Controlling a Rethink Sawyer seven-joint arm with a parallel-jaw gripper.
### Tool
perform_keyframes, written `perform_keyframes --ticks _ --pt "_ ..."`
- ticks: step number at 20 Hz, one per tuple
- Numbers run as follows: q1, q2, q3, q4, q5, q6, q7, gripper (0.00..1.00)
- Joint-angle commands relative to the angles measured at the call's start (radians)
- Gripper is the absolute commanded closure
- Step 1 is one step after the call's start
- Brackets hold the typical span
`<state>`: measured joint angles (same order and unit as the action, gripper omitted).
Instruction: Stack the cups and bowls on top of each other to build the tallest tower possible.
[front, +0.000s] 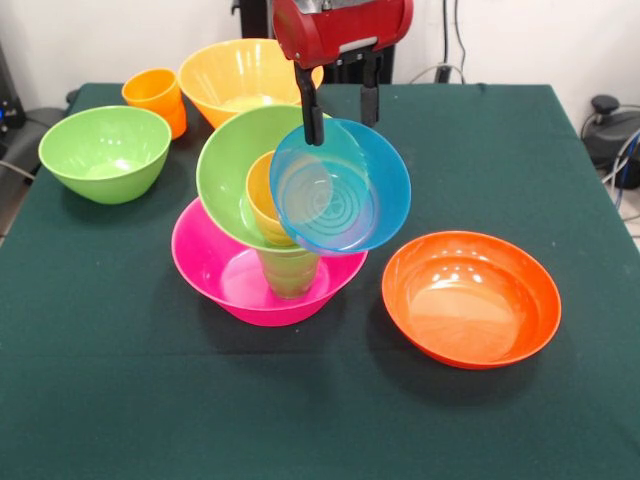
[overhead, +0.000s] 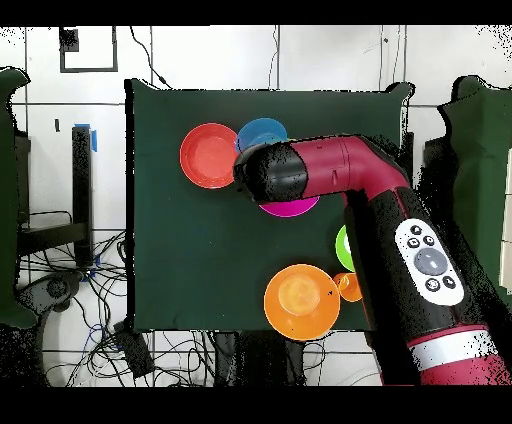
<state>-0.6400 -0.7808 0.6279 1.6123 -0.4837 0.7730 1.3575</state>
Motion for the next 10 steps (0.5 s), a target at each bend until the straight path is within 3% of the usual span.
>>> perform_keyframes --ticks 1,10 --pt "0.014 0.052 -0.016 -0.007 -0.024 0.071 -0.050 0.00" --pt "0.019 0.052 -0.029 0.018 -0.041 0.051 -0.034 0.00"
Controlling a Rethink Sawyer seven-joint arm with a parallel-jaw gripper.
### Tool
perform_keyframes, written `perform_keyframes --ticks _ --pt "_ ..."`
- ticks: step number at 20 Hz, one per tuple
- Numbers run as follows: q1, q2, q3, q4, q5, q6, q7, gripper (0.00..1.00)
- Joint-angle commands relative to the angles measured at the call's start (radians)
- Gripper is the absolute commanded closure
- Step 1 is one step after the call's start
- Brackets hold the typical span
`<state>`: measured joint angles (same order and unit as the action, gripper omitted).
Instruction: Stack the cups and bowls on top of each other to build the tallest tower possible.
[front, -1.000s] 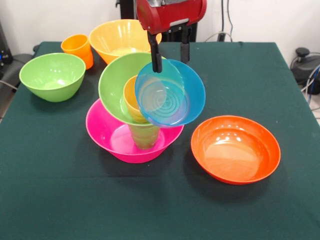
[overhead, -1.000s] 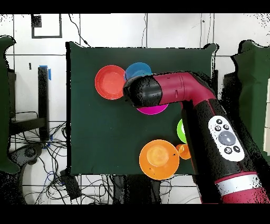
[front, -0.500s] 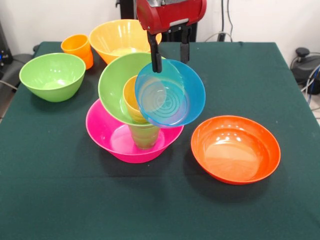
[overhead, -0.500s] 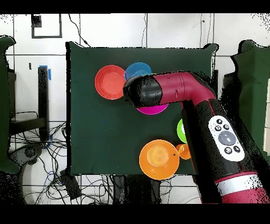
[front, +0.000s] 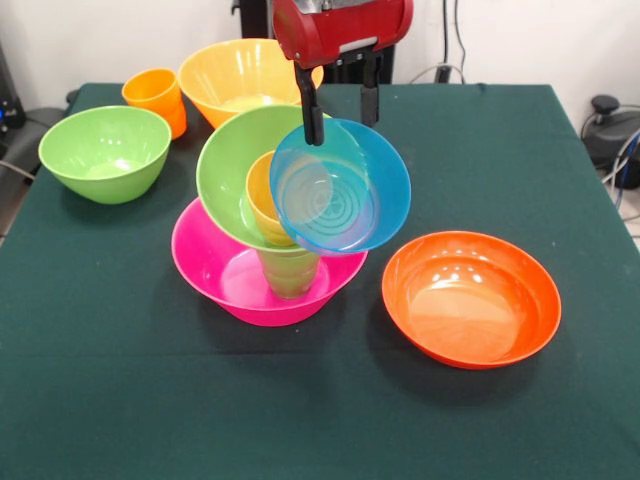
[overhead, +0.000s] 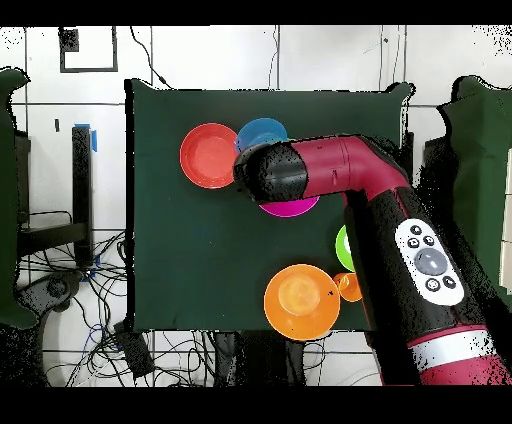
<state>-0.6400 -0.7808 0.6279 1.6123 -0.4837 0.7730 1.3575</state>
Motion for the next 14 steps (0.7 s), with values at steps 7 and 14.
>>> perform_keyframes --ticks 7,14 --pt "0.032 0.048 -0.040 0.045 -0.058 0.019 -0.010 0.00" --pt "0.043 0.064 -0.051 0.057 -0.077 -0.015 0.006 0.00"
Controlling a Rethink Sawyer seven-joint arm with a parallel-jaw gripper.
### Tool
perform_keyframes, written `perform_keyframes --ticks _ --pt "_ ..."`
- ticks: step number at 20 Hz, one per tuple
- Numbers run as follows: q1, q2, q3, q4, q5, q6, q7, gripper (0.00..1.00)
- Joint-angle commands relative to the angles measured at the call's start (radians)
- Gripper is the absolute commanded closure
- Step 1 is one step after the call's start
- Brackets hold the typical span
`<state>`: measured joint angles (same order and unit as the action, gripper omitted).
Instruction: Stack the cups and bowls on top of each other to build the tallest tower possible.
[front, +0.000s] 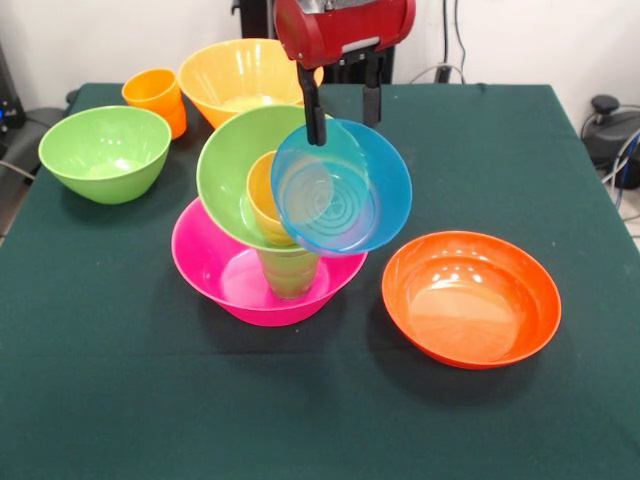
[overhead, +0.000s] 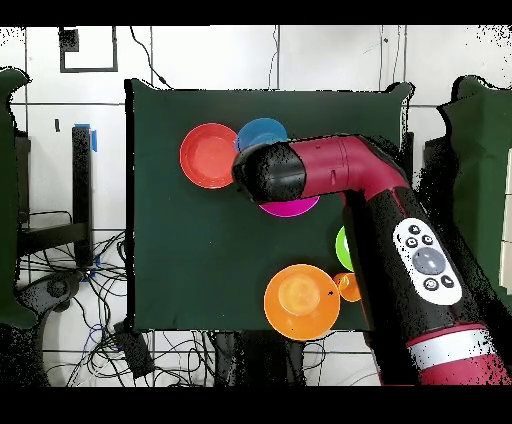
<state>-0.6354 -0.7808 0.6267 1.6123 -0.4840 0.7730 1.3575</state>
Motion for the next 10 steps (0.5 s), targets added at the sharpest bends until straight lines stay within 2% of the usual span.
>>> perform_keyframes --ticks 1,10 --pt "0.040 0.064 -0.050 0.058 -0.078 -0.018 0.008 0.00" --pt "0.054 0.072 -0.067 0.067 -0.077 -0.032 0.029 0.00"
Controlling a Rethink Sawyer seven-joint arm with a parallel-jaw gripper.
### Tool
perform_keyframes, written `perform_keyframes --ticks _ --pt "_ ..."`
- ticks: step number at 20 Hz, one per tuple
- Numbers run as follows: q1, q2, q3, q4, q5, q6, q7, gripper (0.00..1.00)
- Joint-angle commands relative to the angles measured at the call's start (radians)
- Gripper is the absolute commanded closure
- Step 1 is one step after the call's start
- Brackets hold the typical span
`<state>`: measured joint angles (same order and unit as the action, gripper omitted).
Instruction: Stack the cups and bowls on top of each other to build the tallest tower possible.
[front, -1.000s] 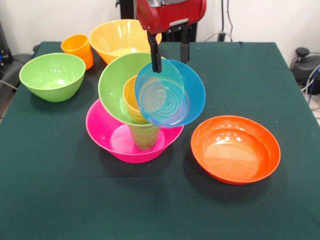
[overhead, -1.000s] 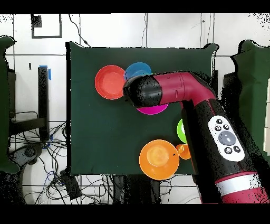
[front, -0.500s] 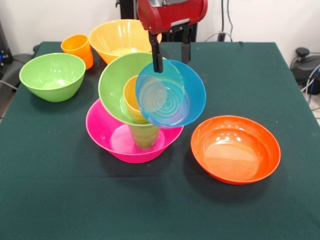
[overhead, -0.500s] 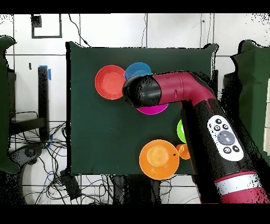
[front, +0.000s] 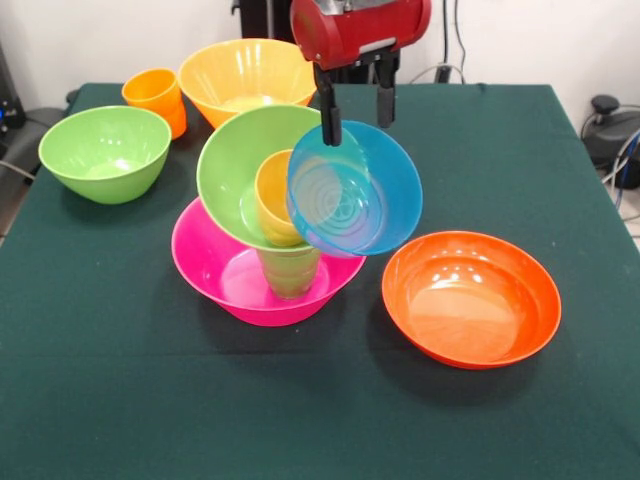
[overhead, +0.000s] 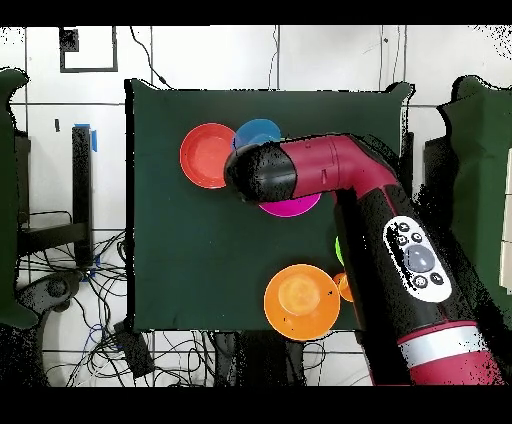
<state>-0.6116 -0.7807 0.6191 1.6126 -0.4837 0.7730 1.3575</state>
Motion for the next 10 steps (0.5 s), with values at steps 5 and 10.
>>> perform_keyframes --ticks 5,10 --pt "0.026 0.082 -0.061 0.061 -0.073 -0.028 0.021 0.00" --pt "0.019 0.091 -0.055 0.060 -0.079 -0.042 0.007 0.00"
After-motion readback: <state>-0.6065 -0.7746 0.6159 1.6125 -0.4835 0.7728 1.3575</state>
